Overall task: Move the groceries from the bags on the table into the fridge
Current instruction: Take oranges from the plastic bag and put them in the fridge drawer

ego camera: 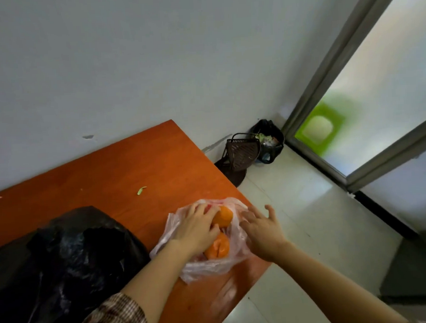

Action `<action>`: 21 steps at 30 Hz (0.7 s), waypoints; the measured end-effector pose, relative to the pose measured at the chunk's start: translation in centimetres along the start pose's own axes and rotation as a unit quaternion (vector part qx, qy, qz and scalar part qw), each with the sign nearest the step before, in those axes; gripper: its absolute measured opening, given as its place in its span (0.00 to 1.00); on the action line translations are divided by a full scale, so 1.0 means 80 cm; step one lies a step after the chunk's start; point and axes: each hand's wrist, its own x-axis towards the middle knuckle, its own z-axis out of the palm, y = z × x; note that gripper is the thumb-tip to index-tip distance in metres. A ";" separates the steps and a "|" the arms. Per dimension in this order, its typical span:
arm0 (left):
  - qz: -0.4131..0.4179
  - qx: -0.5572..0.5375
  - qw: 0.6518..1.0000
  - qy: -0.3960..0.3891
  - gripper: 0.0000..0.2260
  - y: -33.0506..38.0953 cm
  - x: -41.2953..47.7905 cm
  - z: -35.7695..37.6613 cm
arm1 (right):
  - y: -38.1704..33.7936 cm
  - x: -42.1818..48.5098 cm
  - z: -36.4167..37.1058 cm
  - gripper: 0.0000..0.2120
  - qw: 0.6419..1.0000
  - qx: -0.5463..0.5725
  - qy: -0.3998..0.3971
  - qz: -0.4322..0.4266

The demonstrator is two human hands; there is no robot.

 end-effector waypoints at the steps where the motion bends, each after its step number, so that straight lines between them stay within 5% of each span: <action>1: -0.011 -0.016 1.000 -0.005 0.22 0.000 0.005 0.001 | -0.002 -0.004 0.005 0.21 0.998 0.055 -0.001 0.013; 6: -0.026 -0.007 0.998 -0.049 0.23 0.003 0.032 -0.005 | -0.036 -0.016 0.015 0.17 0.958 0.271 0.093 0.021; 13: -0.047 -0.032 0.984 -0.168 0.32 0.007 0.070 -0.025 | -0.066 0.002 0.034 0.41 0.971 0.227 0.048 0.052; 21: -0.075 -0.045 0.982 -0.167 0.39 0.001 0.089 -0.013 | -0.083 0.006 0.063 0.47 0.970 0.207 0.085 0.091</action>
